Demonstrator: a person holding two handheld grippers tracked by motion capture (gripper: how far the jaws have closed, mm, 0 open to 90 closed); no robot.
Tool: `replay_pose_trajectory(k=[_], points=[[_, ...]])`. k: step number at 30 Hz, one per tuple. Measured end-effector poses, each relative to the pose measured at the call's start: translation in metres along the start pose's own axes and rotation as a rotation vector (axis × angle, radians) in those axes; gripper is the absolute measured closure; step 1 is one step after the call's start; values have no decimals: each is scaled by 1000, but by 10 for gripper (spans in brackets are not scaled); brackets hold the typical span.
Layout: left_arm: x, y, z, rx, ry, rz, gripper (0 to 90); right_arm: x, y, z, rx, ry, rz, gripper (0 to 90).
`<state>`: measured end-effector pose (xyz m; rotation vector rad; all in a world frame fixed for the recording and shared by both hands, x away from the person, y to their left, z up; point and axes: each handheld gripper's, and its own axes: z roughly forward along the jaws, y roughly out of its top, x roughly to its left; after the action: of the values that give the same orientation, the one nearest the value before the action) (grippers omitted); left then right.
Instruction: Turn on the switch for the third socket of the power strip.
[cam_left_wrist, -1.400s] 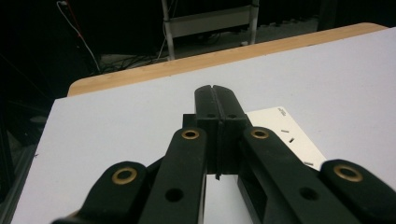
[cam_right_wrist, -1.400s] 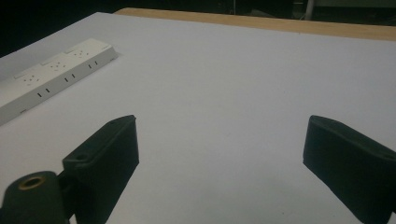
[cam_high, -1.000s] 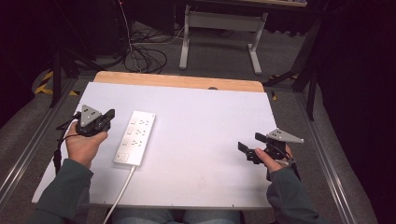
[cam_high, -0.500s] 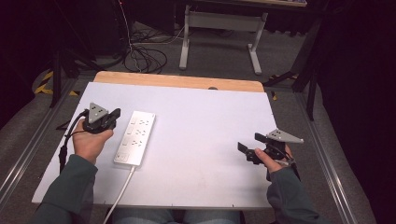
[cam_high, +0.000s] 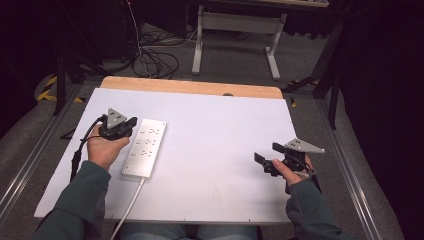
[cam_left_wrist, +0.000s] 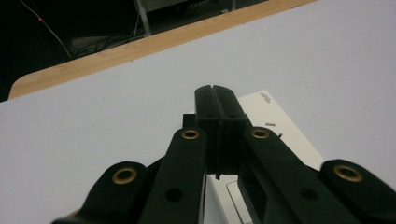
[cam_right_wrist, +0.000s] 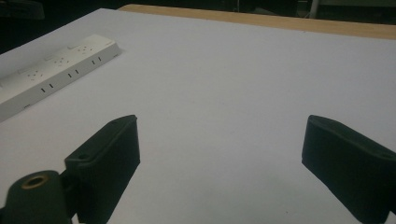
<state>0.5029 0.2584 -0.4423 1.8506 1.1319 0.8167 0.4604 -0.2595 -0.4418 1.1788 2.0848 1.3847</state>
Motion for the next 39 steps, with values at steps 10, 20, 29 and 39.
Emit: replay_pose_trajectory(k=[10,20,29,39], points=[[-1,-1,15,56,-22,17,900,0,0,0,-3,2,5,117],[1,-2,27,113,-37,57,900,0,0,1,-1,5,6,118],[-2,-2,34,155,-61,79,900,0,0,1,0,5,5,118],[-2,-5,39,192,-66,92,900,0,0,1,0,4,4,119]])
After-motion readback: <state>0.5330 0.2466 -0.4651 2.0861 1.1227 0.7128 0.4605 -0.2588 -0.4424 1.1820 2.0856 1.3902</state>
